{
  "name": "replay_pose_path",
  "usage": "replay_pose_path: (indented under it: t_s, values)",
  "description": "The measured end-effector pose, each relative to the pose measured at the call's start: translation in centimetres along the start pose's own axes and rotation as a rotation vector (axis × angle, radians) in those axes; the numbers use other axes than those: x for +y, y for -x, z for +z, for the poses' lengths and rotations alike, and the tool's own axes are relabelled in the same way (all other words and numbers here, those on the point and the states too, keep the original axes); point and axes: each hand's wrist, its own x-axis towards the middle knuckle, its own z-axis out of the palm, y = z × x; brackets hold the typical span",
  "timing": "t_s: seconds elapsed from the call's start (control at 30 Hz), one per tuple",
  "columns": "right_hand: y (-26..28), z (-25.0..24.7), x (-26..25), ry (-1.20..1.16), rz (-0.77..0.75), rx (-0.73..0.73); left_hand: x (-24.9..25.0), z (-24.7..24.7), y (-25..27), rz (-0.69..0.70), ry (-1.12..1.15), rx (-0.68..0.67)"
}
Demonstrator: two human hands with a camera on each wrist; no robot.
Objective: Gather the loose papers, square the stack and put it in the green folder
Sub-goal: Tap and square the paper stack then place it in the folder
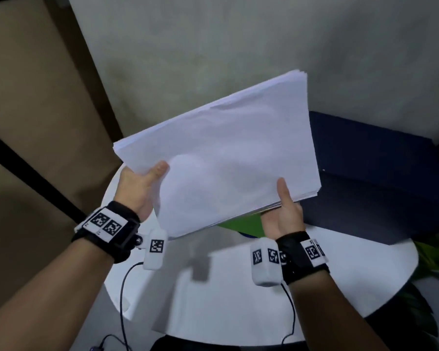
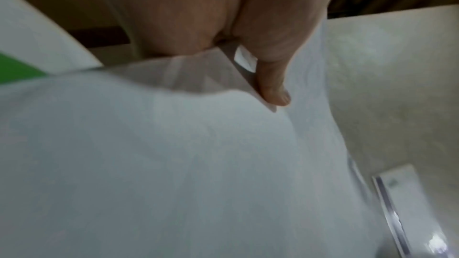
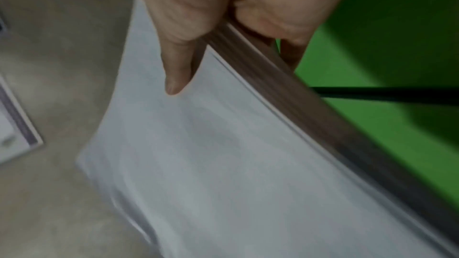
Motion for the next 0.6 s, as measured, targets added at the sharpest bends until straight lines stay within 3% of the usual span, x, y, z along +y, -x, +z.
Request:
replay_pose_path:
  t_s: [0.1,0.27,0.33,0.4,0.5,0.6]
  values:
    - [0.5,0.8,-0.5,-0.032,-0.064,0.066,-2.4,-1.0,0.2,-0.134,0.089,-0.066]
    - [2.4,2.2,-0.9,0.075,-0.287,0.09,-7.2,-2.1,1.4,-0.38,0.144,0.105]
    - [3.3,2.8,-1.3,0.193,-0.361,0.054,-9.3,-2.4,1.6,-0.499,-0.03,0.252]
    - [4.2,2.8,-1.7,0.349,-0.428,-0.006,-10.2,-2.6,1.2,-0.528,-0.309,0.273]
    - [5.1,2.2,-2.4,0.659,-0.497,-0.125,-9.0,-1.1,-0.7,-0.29,-0.524,0.057]
    - [6.1,1.8,-3.3,0.825,-0.501,-0.251,-6.6,1.2,-2.8,-0.164,-0.374,-0.244]
